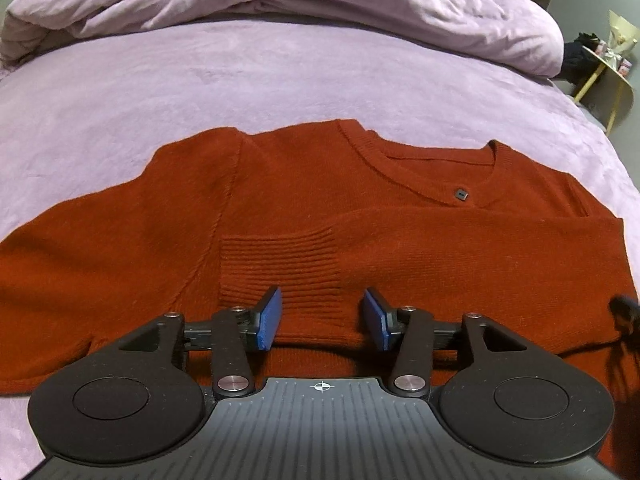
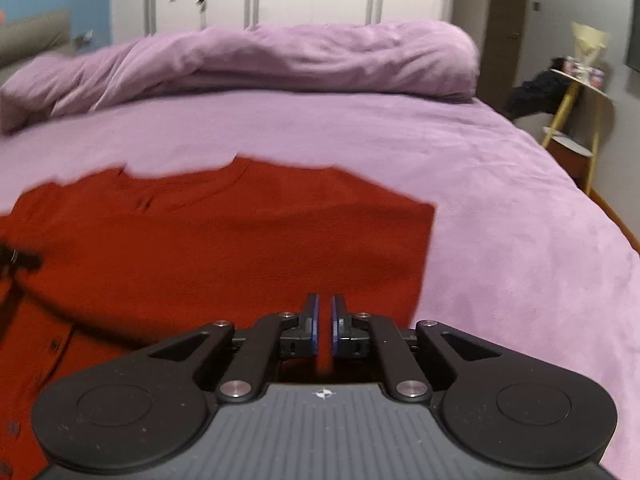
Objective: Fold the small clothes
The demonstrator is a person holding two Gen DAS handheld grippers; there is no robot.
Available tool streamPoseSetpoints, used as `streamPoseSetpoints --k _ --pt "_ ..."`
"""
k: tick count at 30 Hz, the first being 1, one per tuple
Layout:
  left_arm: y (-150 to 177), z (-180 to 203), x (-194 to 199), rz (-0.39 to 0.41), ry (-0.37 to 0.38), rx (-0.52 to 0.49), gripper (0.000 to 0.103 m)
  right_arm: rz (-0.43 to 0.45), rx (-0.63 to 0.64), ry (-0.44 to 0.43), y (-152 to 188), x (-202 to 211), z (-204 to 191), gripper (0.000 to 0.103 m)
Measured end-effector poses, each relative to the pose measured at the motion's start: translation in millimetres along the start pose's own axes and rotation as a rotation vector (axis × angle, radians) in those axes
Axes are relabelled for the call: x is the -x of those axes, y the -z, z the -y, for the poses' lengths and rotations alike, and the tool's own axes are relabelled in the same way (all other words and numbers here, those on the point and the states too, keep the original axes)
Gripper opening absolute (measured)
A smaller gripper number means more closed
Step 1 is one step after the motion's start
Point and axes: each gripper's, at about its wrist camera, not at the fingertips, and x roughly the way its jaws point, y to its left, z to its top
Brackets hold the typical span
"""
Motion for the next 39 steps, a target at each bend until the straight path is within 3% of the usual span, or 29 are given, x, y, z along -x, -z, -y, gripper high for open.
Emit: streamPoseSetpoints --k 9,12,15,17,19,23,27,31,37,39 --pt "2 -2 -6 0.016 -0.039 -0.009 0.064 0.02 0.091 0.044 11 -4 -11 0.006" --pt "3 -7 -8 0.028 -0.055 -0.008 0.073 0.002 -0.031 0.018 9 -1 -4 0.006" --pt "5 -23 -5 0.015 -0.042 0.06 0.081 -0.038 -0.215 -0.073 3 7 15 0.009" --pt "10 -42 5 -0.008 0.006 0.149 0.079 -0.038 -0.256 -0.115 4 22 16 0.018" --pt "19 -60 24 -0.016 0.047 0.204 0.079 -0.009 -0.241 -0.141 12 46 8 0.039" --pt "52 -108 74 0.008 0.087 0.293 0.081 -0.006 -0.243 -0.192 41 83 -8 0.046" --pt "93 -179 111 0.049 -0.009 0.487 0.083 -0.037 -0.319 -0.234 65 99 -17 0.046" --pt "120 -249 131 0.136 -0.101 0.697 0.081 -0.055 -0.32 -0.255 62 102 -24 0.046" --pt "149 -333 133 0.343 -0.083 1.061 0.068 -0.067 -0.343 -0.302 52 104 -34 0.046" --pt "157 -354 126 0.402 -0.043 1.171 0.062 -0.07 -0.346 -0.314 50 105 -38 0.046"
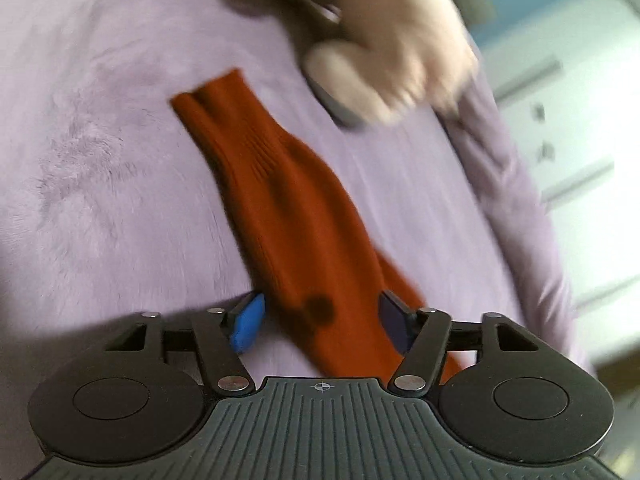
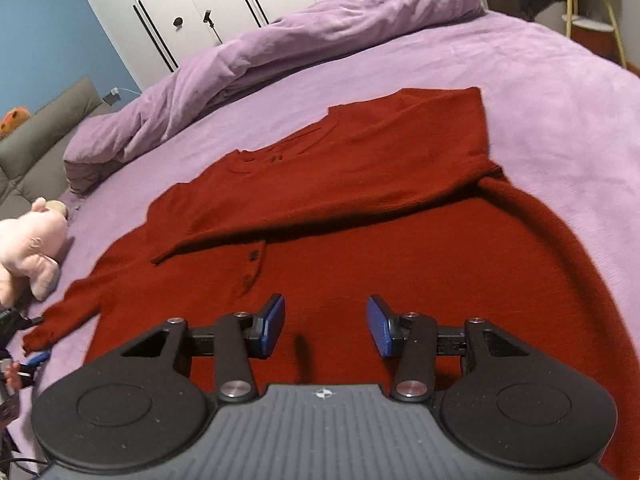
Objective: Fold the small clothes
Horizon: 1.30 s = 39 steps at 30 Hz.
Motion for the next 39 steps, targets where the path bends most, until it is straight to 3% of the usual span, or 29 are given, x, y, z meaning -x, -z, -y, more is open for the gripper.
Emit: streamPoseSetpoints --k 3,6,10,12,14,16,18,21,23,24,25,27,30,35,39 --pt "-19 -19 -10 0.032 0.048 0.142 0.044 -0.008 0.008 -0.006 0 -2 -5 0.046" --pt "-25 -23 -19 0.02 0.037 0.155 0.02 -0.016 0.014 0.004 1 -5 -6 0.046" --pt "-32 -17 -21 0.011 0.035 0.07 0.013 -0.024 -0.002 0.017 1 -9 -2 0.046" --pt "-31 -2 -17 0.029 0.04 -0.009 0.01 -0.018 -0.006 0.017 1 -8 0 0.046" --pt "-24 24 -8 0.047 0.092 -0.119 0.01 -0.011 -0.004 0.014 0 -6 1 0.046" --pt "-2 62 8 0.038 0.165 -0.273 0.009 -0.002 0.001 0.008 -2 -4 0 0.045" --pt "32 114 24 0.008 0.29 -0.457 0.009 0.012 0.006 0.001 -3 -2 -1 0.045" --pt "102 180 44 -0.082 0.482 -0.657 0.009 0.019 0.005 -0.016 -7 0 -3 0.044" --pt "156 211 47 -0.162 0.535 -0.752 0.017 0.012 0.006 -0.031 -9 -1 -4 0.042" --pt "184 222 45 -0.213 0.546 -0.79 0.032 0.013 0.005 -0.038 -11 0 -5 0.042" --pt "203 227 41 -0.255 0.546 -0.815 0.043 0.015 0.002 -0.047 -13 0 -5 0.042" --pt "241 229 31 -0.339 0.488 -0.871 0.041 0.018 -0.009 -0.073 -20 0 -3 0.042" --pt "269 213 23 -0.365 0.365 -0.929 0.042 0.005 -0.016 -0.12 -35 -7 -1 0.042" --pt "266 189 16 -0.332 0.21 -0.967 0.045 -0.053 -0.096 -0.213 -65 -47 4 0.043" --pt "238 171 7 -0.317 0.141 -0.917 0.046 -0.114 -0.3 -0.301 -93 -89 15 0.043"
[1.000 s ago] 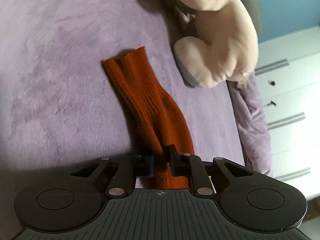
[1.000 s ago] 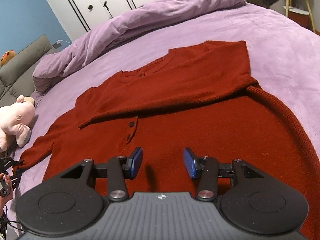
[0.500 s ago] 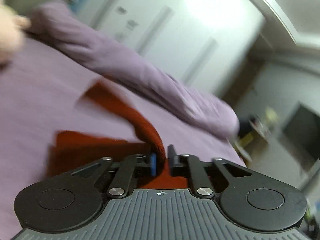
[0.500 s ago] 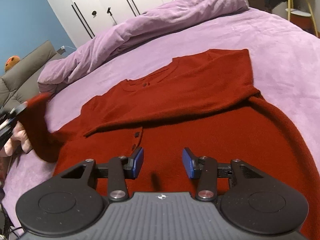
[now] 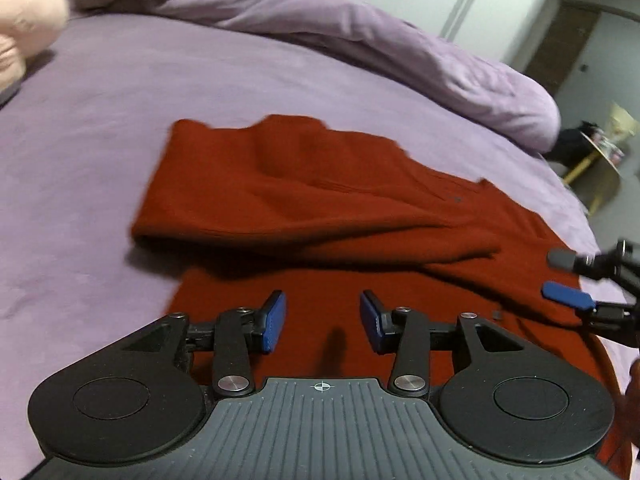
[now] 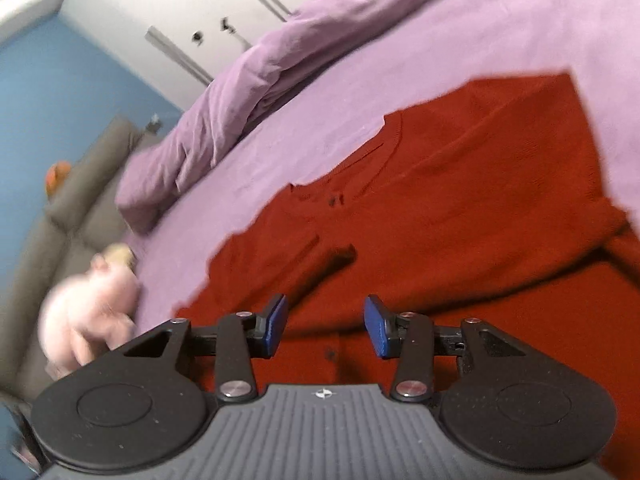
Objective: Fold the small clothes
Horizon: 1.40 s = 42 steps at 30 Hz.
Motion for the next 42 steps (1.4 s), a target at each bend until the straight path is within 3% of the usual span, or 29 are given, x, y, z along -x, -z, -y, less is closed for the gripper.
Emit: streamPoseSetpoints --k 3,7,10,14,15,18,22,23,25,28,31,33,37,42 --pt "0 -9 6 -0.007 -0.014 0.029 0.046 -0.043 -0.109 -0.019 -16 -25 3 0.046" --pt "-11 -17 10 0.006 0.005 0.068 0.047 -0.106 -0.212 0.038 -24 -55 6 0.046" --pt "-20 -19 13 0.008 0.023 0.076 0.049 -0.089 -0.238 0.082 -27 -62 5 0.045" --pt "-26 -19 13 0.0 0.021 0.067 0.051 -0.093 -0.222 0.141 -28 -75 -1 0.03" --pt "-26 -19 13 -0.005 0.02 0.068 0.051 -0.106 -0.192 0.154 -29 -79 -4 0.01" --pt "-29 -19 17 0.023 0.01 0.058 0.051 -0.075 -0.067 0.111 -35 -70 -14 0.007" --pt "-40 -20 20 0.06 0.003 0.048 0.051 0.072 0.159 -0.157 -30 -29 -21 0.008" --pt "-42 -20 19 0.065 0.004 0.049 0.051 0.08 0.221 -0.169 -26 -20 -19 0.008" --pt "-46 -20 14 0.072 0.01 0.046 0.051 0.04 0.258 -0.09 -22 -16 -8 0.013" --pt "-48 -22 -1 0.037 0.014 0.055 0.051 -0.017 0.214 0.027 -16 -14 17 0.019" --pt "-41 -24 -20 -0.053 0.039 0.053 0.051 -0.028 0.121 0.01 -15 -11 33 0.035" --pt "-32 -23 -27 -0.1 0.061 0.034 0.051 -0.025 0.056 -0.023 -19 -14 38 0.037" --pt "-19 -18 -20 -0.098 0.083 -0.042 0.051 -0.049 -0.102 -0.073 -28 -33 45 0.04" --pt "-7 -10 -14 -0.093 0.085 -0.146 0.052 -0.07 -0.194 -0.044 -29 -50 39 0.04"
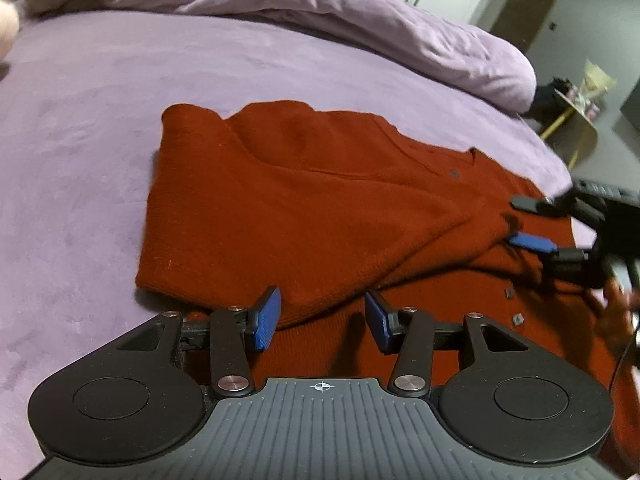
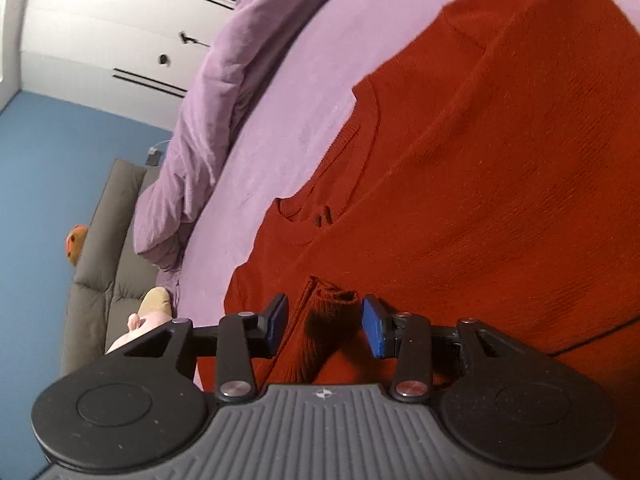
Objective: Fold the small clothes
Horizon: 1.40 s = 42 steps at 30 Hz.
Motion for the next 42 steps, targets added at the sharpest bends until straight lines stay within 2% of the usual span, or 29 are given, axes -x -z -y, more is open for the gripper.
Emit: streamPoseSetpoints --k 2,3,4,5,6,7,10,11,14,15,16,17,18,19,21,23,25,27,28,29,31,33,34,35,37,38,39,40,42 --pt "1 0 1 0.001 -0.004 -0.004 0.052 -0.017 -0.015 -0.005 0 -7 -5 0.038" --pt "-1 1 2 0.0 -0.004 0.0 0.052 -0.038 0.007 0.005 0 -13 -11 0.034" --pt "-1 1 3 -0.002 -0.002 0.004 0.052 -0.048 0.049 0.02 1 -18 -19 0.015" --pt "-2 1 4 -0.004 0.001 0.005 0.052 -0.053 0.12 0.038 4 -20 -27 0.008" --pt "-3 0 5 -0.008 0.004 0.003 0.052 -0.038 0.215 0.053 7 -17 -37 0.008" --pt "-3 0 6 -0.011 0.006 0.0 0.052 -0.021 0.317 0.033 12 -12 -47 0.008" --pt "-2 -3 7 -0.018 0.016 -0.012 0.052 0.011 0.54 -0.097 24 10 -60 0.008" --pt "-1 -4 7 -0.021 0.019 -0.016 0.052 0.003 0.588 -0.089 25 16 -60 0.008" --pt "0 -4 8 -0.027 0.022 -0.025 0.052 -0.01 0.681 0.091 28 26 -50 0.016" --pt "1 -3 8 -0.027 0.022 -0.027 0.052 -0.005 0.672 0.14 27 30 -41 0.018" --pt "2 -2 8 -0.027 0.021 -0.031 0.053 -0.009 0.636 0.145 24 35 -35 0.021" --pt "3 -2 8 -0.026 0.018 -0.036 0.053 -0.013 0.583 0.135 21 39 -27 0.022" --pt "4 -1 9 -0.025 0.015 -0.043 0.053 -0.012 0.51 0.117 17 42 -20 0.026" --pt "5 0 9 -0.026 0.014 -0.047 0.054 -0.013 0.449 0.098 14 43 -15 0.037" --pt "5 1 6 -0.034 0.009 -0.046 0.054 -0.013 0.319 0.051 8 38 -6 0.043" --pt "6 1 5 -0.034 0.004 -0.048 0.054 -0.029 0.172 0.007 -1 25 0 0.043" --pt "6 2 5 -0.037 -0.002 -0.054 0.055 -0.07 0.048 0.004 -1 5 3 0.043" --pt "6 3 6 -0.038 -0.005 -0.057 0.055 -0.079 0.047 0.011 4 -4 -5 0.039" --pt "6 3 6 -0.04 -0.006 -0.059 0.055 -0.082 0.104 0.012 7 -8 -15 0.017" --pt "6 3 7 -0.041 -0.009 -0.059 0.055 -0.081 0.171 0.021 10 -9 -24 0.007" --pt "4 3 12 -0.037 -0.007 -0.053 0.055 -0.035 0.355 -0.005 20 1 -45 0.008" --pt "4 3 22 -0.009 -0.008 -0.042 0.055 0.013 0.542 -0.08 31 18 -58 0.008" --pt "3 3 28 0.013 -0.007 -0.04 0.055 0.019 0.626 -0.076 36 25 -62 0.008" --pt "1 4 32 0.031 -0.009 -0.04 0.055 0.016 0.708 -0.039 41 29 -64 0.008" --pt "-4 5 35 0.059 -0.018 -0.045 0.055 0.007 0.887 0.128 52 32 -67 0.009" --pt "-6 6 33 0.065 -0.025 -0.045 0.056 0.002 0.934 0.202 56 31 -65 0.01" --pt "-9 6 29 0.063 -0.034 -0.036 0.056 -0.002 0.941 0.26 58 33 -60 0.015" --pt "-11 7 26 0.058 -0.038 -0.024 0.056 -0.013 0.897 0.277 56 37 -54 0.019" --pt "-15 9 16 0.046 -0.029 -0.001 0.056 -0.02 0.759 0.219 50 47 -43 0.024"
